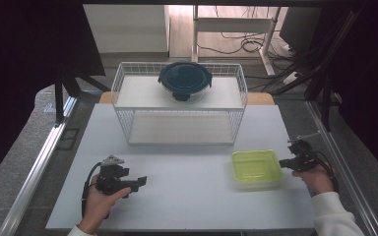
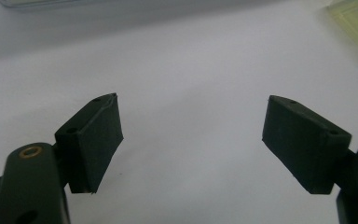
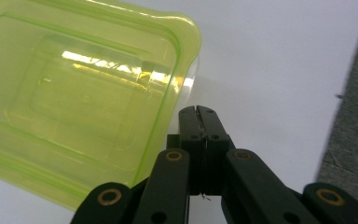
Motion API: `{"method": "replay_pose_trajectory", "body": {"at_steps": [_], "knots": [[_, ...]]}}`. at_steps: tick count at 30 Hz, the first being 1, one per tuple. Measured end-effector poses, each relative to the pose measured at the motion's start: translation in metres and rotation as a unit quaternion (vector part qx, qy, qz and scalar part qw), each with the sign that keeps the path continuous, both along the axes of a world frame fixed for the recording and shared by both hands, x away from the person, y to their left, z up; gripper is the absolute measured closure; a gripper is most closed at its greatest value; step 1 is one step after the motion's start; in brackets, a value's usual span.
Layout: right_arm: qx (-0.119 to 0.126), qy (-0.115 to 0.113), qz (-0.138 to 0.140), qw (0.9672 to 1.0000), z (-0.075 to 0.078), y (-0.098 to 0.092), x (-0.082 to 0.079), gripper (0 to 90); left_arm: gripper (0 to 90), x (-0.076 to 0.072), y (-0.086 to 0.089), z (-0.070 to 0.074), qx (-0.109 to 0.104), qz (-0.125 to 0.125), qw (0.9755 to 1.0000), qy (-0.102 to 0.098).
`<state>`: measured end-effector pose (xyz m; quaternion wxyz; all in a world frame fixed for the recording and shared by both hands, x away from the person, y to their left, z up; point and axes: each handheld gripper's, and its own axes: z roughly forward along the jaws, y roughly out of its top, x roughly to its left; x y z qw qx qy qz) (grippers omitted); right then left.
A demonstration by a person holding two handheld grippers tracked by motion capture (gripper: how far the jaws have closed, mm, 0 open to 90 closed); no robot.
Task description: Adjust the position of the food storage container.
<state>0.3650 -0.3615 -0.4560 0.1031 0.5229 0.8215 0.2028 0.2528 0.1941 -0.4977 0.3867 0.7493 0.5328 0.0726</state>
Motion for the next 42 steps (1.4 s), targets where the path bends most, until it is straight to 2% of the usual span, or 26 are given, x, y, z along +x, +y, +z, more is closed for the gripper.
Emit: {"method": "replay_pose_trajectory", "body": {"at_steps": [12,28,29,30,39,41,42], "knots": [[0.017,-0.009,0.034,0.9993,-0.005,0.032,-0.018,89.3,19.0,0.0,0.003,-0.002,-0.006,0.004,1.0,0.002],[0.036,-0.008,0.076,0.9964,-0.01,0.075,-0.021,89.2,18.8,0.0,0.005,-0.001,-0.008,0.008,0.9999,0.001],[0.036,-0.006,0.087,0.9956,-0.011,0.083,-0.023,89.2,18.8,0.0,0.005,-0.001,-0.008,0.008,0.9999,0.001],[0.036,-0.006,0.087,0.9956,-0.011,0.083,-0.023,89.2,18.8,0.0,0.005,0.0,-0.008,0.007,0.9999,0.0],[0.044,-0.001,0.134,0.99,-0.015,0.122,-0.029,89.2,18.7,0.0,0.006,0.0,-0.011,0.004,0.9999,0.001],[0.045,-0.001,0.137,0.9895,-0.016,0.126,-0.029,89.2,18.7,-0.001,0.005,0.001,0.001,0.004,1.0,-0.005],[0.044,-0.002,0.14,0.9891,-0.016,0.129,-0.029,89.1,18.7,-0.002,0.004,0.002,0.001,0.002,1.0,-0.007]]}}
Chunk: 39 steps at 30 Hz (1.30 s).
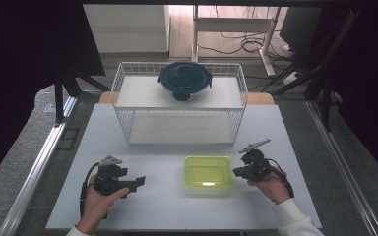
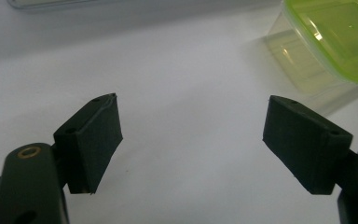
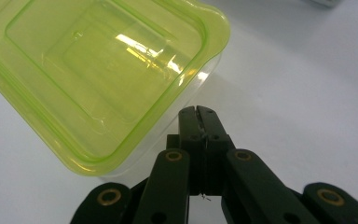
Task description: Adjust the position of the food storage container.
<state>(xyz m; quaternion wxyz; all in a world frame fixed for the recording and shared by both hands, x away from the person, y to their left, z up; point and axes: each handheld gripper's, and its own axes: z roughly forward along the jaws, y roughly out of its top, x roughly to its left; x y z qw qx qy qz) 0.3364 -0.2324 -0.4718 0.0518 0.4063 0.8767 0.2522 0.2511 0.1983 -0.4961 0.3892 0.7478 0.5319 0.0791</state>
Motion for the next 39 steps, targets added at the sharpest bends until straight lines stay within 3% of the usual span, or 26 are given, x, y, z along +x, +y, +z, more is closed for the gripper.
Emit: {"method": "replay_pose_trajectory", "body": {"at_steps": [12,24,33,39], "knots": [[0.018,-0.003,0.031,0.9993,-0.002,0.04,0.003,89.1,18.6,0.002,0.006,0.0,-0.015,0.007,0.9999,0.003],[0.029,0.005,0.05,0.9983,-0.007,0.061,-0.001,89.1,18.8,0.003,0.007,-0.002,-0.015,0.007,0.9998,0.009],[0.038,0.007,0.049,0.998,-0.013,0.063,-0.002,89.0,18.9,0.004,0.011,-0.002,-0.022,0.012,0.9996,0.011],[0.054,-0.009,0.022,0.9983,-0.006,0.046,-0.008,89.0,18.9,0.004,0.011,-0.002,-0.023,0.012,0.9996,0.012]]}}
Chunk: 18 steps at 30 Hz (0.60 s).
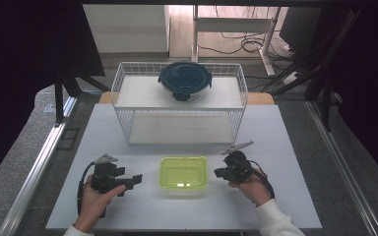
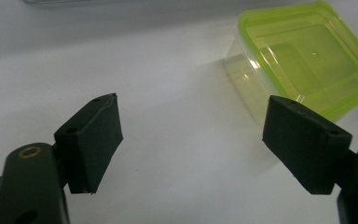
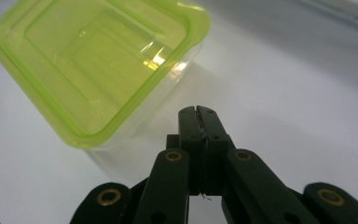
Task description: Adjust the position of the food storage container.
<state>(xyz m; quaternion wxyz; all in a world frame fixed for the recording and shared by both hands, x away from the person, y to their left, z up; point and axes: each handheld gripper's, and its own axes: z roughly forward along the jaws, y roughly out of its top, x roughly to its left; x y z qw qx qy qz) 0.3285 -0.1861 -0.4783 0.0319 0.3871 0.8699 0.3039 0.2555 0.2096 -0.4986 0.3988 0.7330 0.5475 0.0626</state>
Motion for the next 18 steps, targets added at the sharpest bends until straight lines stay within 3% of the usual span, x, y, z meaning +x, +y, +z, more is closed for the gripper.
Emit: {"method": "replay_pose_trajectory", "body": {"at_steps": [3,9,11,14,16,18], "knots": [[0.021,-0.026,-0.018,0.9993,0.009,-0.012,-0.011,88.9,19.4,0.0,-0.002,0.0,0.0,-0.007,1.0,-0.001],[0.054,-0.046,-0.036,0.9968,0.012,-0.021,-0.024,85.7,21.3,0.001,-0.003,0.0,-0.008,-0.013,0.9999,0.001],[0.074,-0.047,-0.04,0.9953,0.013,-0.025,-0.026,77.3,21.3,0.001,-0.002,0.0,-0.008,-0.014,0.9999,0.0],[0.096,-0.06,-0.055,0.992,0.013,-0.027,-0.027,48.8,21.2,0.0,0.0,0.0,-0.01,-0.013,0.9999,-0.001],[0.135,-0.053,-0.081,0.9861,0.014,-0.03,-0.024,33.2,21.2,0.0,0.0,0.0,-0.011,-0.012,0.9999,-0.001],[0.148,-0.047,-0.081,0.9846,0.014,-0.031,-0.024,30.2,21.2,0.001,0.002,0.001,-0.017,-0.014,0.9998,0.0]]}}
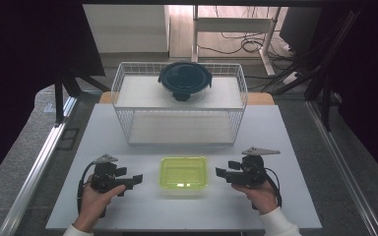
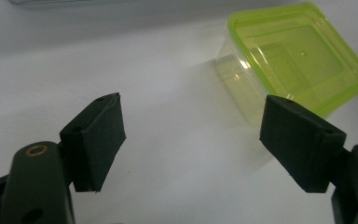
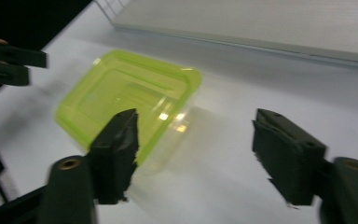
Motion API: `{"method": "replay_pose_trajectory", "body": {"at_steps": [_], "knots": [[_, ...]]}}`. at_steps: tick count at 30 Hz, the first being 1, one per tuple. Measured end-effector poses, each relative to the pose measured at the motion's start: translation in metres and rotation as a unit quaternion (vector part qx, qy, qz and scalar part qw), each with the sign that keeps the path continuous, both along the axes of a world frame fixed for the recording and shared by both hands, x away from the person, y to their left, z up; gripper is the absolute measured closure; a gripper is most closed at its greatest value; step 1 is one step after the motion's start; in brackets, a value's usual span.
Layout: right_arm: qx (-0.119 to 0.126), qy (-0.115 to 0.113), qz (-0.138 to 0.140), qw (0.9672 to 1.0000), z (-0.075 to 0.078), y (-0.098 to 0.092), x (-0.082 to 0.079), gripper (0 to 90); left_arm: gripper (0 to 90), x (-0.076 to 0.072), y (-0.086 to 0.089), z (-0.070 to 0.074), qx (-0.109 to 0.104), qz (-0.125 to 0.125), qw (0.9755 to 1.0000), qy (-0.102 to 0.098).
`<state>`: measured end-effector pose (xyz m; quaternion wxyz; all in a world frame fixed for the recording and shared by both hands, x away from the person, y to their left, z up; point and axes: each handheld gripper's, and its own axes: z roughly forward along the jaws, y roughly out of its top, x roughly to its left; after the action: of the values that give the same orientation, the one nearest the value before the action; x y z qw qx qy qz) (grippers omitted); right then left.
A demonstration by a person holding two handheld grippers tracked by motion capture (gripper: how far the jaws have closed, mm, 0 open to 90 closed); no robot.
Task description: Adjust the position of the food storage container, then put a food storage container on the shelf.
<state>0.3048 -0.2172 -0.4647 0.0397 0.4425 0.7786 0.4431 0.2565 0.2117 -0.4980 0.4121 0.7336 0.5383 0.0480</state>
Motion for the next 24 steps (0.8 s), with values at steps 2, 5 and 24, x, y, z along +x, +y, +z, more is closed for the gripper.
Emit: {"method": "replay_pose_trajectory", "body": {"at_steps": [2,5,24], "knots": [[0.022,0.007,0.006,0.9997,-0.001,-0.002,0.001,26.6,21.3,0.0,0.001,0.001,-0.007,0.001,1.0,0.001],[0.031,0.01,0.001,0.9995,-0.001,-0.003,0.0,26.1,21.0,0.001,0.0,0.003,-0.014,-0.001,0.9999,-0.001],[0.037,0.029,0.008,0.9988,0.004,0.019,0.007,33.5,21.7,0.019,-0.016,0.031,-0.041,-0.004,0.9991,-0.005]]}}
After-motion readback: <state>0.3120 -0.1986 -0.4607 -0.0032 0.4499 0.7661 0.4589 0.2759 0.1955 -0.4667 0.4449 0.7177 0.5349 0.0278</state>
